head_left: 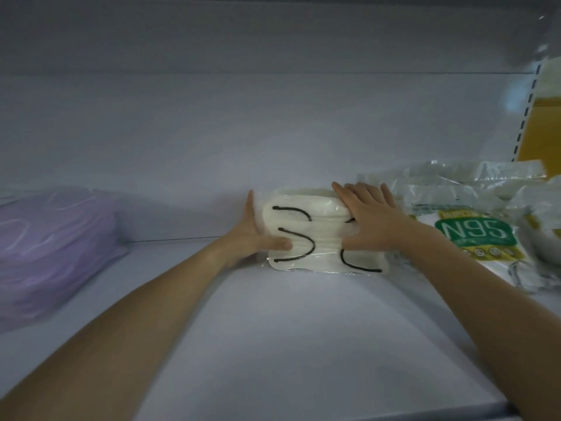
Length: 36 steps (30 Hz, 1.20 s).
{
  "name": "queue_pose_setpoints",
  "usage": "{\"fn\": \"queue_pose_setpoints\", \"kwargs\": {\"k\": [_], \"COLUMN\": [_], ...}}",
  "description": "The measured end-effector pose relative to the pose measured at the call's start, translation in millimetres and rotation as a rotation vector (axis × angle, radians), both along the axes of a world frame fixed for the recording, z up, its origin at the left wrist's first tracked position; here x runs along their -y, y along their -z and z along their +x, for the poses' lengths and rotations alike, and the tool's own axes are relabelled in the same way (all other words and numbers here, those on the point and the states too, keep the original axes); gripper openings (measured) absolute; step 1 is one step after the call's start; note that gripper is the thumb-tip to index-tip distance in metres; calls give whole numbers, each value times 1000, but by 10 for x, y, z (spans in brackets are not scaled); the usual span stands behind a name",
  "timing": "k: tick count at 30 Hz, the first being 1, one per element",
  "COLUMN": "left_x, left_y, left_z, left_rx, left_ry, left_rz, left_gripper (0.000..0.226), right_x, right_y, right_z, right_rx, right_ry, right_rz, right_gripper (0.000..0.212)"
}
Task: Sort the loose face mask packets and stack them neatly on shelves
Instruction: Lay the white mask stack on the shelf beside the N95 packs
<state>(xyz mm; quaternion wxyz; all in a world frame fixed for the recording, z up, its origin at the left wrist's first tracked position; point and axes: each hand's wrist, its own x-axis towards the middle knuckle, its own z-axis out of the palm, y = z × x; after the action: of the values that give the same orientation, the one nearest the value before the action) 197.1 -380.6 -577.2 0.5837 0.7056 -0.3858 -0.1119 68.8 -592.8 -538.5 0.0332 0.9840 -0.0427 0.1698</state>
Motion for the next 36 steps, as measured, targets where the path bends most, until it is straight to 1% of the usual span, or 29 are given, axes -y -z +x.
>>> {"fn": "queue_pose_setpoints", "kwargs": {"k": [2,4,5,7,8,9,12,14,16,18,20,23,24,25,27,28,30,31,32,34,35,36], "left_x": [-4,-15,-21,-25,-25,-26,-24,-28,-36,-58,-86,-98,-94,-88,-77,-75,-83,-92,-98,-111,-111,-108], "left_y": [-11,-18,-23,-30,-34,-38,-30,-19,-10,4,31,89,96,101,116,120,117,112,111,109,104,98], "left_z": [-4,8,15,29,29,25,24,41,65,90,108,124,127,128,138,154,178,179,181,186,188,182], "left_rx": [-47,-100,-112,-102,-91,-85,-84,-76,-65,-32,22,62,68,74,77,78,87,85,75,74,80,79], "left_ry": [-8,-27,-35,-38,-34,-29,-11,-3,5,-11,-31,0,7,13,20,18,3,-4,-6,-6,-1,3], "left_rz": [25,-3,-16,-18,-11,-2,-2,-1,10,42,90,114,115,113,105,104,110,112,111,121,134,144], "left_gripper": [148,151,150,148,150,153,157,158,159,159,158,152,150,149,151,150,148,148,149,151,152,153], "right_x": [28,17,-4,-53,-83,-114,-202,-232,-269,-313,-338,-374,-388,-405,-450,-461,-477,-493,-514,-538,-520,-488], "right_y": [-16,-69,-108,-171,-187,-198,-182,-210,-239,-200,-186,-207,-207,-204,-214,-225,-248,-248,-231,-146,-119,-116], "right_z": [-15,-38,-43,-11,26,70,236,321,363,378,377,371,376,379,381,384,388,384,377,371,380,395], "right_rx": [-74,-85,-34,158,226,224,-10,8,5,-8,64,-6,12,27,-39,-42,119,167,136,11,40,114], "right_ry": [19,5,-12,-58,-65,-51,38,40,-11,-60,-107,-149,-153,-158,-168,-165,-173,-197,-233,-255,-237,-213], "right_rz": [24,143,222,338,336,299,120,106,109,98,129,139,136,133,115,99,79,85,77,14,-14,-28], "right_gripper": [107,104,100,94,91,87,70,64,61,59,58,57,57,57,57,57,55,54,54,55,55,53]}}
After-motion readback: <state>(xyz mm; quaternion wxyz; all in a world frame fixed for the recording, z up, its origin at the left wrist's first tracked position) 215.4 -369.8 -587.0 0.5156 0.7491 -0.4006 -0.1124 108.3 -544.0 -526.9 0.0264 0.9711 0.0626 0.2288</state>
